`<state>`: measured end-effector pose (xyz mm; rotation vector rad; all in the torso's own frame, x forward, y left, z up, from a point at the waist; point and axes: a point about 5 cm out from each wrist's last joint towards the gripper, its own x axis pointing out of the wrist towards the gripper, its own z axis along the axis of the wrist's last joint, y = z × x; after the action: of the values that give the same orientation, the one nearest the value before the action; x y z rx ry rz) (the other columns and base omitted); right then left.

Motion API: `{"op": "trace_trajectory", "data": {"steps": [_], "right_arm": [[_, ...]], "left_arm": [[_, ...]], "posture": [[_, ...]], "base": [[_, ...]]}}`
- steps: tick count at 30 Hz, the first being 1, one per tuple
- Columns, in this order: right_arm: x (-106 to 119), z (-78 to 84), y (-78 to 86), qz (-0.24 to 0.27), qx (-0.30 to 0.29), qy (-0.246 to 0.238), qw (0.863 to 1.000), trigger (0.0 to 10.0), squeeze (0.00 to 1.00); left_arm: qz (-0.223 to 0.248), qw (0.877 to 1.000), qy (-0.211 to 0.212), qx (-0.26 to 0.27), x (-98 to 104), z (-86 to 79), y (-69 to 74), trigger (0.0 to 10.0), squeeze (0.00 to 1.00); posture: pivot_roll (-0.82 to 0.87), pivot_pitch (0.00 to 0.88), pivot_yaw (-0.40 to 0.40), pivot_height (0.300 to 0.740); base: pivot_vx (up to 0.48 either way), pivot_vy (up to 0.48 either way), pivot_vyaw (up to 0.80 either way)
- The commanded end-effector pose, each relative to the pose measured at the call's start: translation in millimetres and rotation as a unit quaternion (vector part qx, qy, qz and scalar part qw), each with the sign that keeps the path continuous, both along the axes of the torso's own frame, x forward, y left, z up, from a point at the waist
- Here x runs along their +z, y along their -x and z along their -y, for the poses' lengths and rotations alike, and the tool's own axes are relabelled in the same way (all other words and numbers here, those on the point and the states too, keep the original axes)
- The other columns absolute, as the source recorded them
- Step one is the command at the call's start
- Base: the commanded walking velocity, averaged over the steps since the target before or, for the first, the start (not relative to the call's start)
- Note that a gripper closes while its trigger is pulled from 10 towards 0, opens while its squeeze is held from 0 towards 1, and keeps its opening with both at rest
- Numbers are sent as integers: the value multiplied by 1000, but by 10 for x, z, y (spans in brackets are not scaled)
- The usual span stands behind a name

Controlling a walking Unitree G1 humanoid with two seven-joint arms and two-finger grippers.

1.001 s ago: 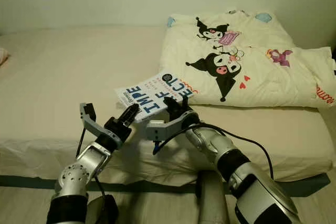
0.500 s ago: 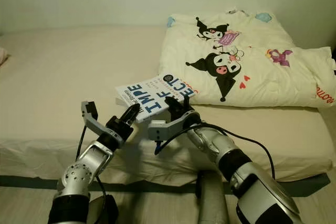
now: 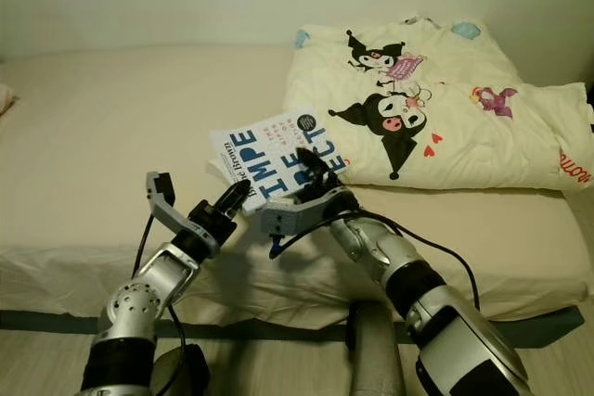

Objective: Clean up the room

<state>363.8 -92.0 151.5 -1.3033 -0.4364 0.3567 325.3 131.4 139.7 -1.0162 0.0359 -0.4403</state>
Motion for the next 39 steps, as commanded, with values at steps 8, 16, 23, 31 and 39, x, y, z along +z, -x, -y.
{"op": "trace_trajectory", "data": {"steps": [8, 16, 23, 31, 39], "right_arm": [[-366, 338, 278, -141, -104, -217, 960, 10000, 0], [-489, 616, 504, -159, -206, -418, 870, 10000, 0], [-459, 647, 544, -201, -218, -514, 805, 10000, 0], [-363, 627, 536, -196, -186, -515, 814, 10000, 0], [-336, 616, 568, -200, -170, -514, 817, 10000, 0]], "left_arm": [[30, 994, -22, 99, 162, -769, -60, 0, 0], [27, 986, -67, 151, 204, -1131, 31, 0, 0], [-4, 976, -159, 149, 68, -905, 199, 10000, 0], [-2, 946, -282, 161, 97, -789, 224, 10000, 0], [61, 906, -378, 179, 199, -573, 249, 10000, 0]], "posture": [[-103, 110, 63, 505], [-110, 101, 59, 505], [-107, 93, 44, 505], [-102, 81, 29, 505], [-98, 74, 29, 505]], "base": [[0, 0, 0], [0, 0, 0], [0, 0, 0], [0, 0, 0], [0, 0, 0]]}}
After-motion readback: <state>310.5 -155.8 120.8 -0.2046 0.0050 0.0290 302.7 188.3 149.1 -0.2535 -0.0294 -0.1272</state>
